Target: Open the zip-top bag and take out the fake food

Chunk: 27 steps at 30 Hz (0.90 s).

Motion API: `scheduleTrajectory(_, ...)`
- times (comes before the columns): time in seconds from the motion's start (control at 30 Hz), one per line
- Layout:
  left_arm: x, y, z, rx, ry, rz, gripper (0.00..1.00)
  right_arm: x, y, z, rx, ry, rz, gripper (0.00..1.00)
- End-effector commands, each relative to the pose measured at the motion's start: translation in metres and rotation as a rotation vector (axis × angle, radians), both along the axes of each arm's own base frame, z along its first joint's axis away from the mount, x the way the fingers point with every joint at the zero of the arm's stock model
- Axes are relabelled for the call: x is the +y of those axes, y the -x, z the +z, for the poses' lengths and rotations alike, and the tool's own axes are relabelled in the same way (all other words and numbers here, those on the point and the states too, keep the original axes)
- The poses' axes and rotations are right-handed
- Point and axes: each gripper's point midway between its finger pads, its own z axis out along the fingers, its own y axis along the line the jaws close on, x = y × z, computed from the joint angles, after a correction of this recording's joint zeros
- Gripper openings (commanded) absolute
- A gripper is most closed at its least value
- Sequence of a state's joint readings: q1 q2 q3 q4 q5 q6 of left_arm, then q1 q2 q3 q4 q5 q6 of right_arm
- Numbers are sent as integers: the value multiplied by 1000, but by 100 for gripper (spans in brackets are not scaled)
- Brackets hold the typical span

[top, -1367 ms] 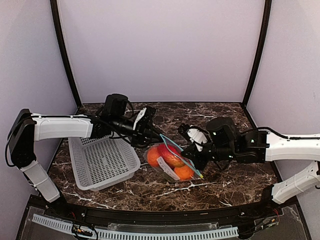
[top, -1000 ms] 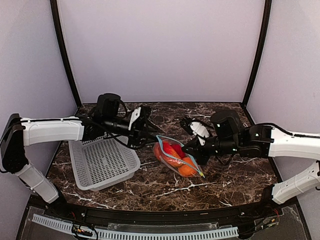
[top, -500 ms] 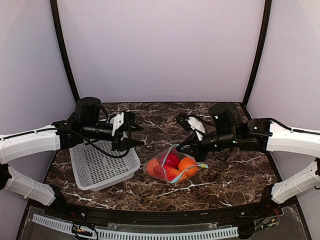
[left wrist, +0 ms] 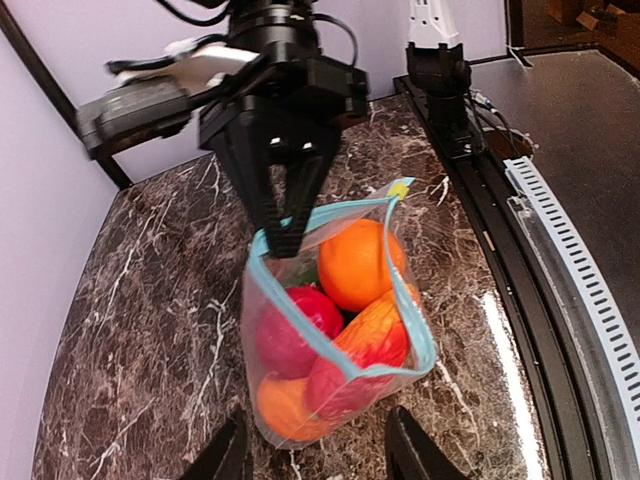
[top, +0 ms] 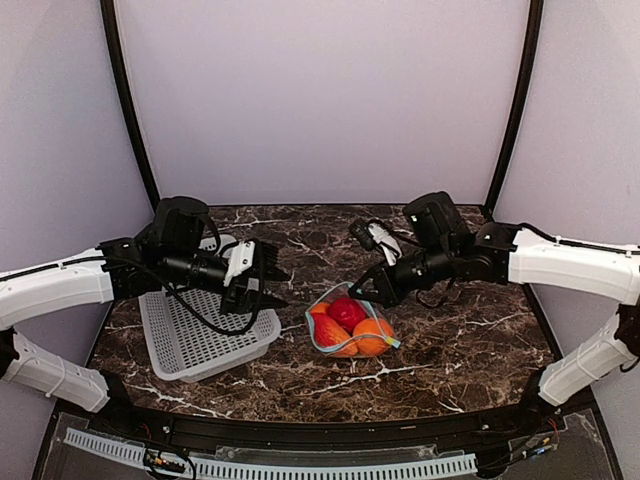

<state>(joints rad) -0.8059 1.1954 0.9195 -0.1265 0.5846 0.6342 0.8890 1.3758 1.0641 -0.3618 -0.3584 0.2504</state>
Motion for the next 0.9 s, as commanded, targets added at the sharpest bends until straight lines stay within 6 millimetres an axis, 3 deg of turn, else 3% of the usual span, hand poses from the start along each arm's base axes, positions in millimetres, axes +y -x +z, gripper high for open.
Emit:
scheduleTrajectory(0.0, -7, 13, 7, -63, -59, -42, 43, 9, -13, 14, 94, -67, -28, 0)
scheduleTrajectory(0.23, -23, 10, 10, -98, -161, -73, 37, 21, -24, 7, 195, -123, -13, 0)
scheduleTrajectory(0.37, -32, 9, -18, -157, -295, -107, 37, 27, -20, 6, 233, -162, 7, 0)
scheduleTrajectory(0.87, -49, -10, -59, -347, -578, -130, 35, 31, -15, 1, 276, -190, 25, 0)
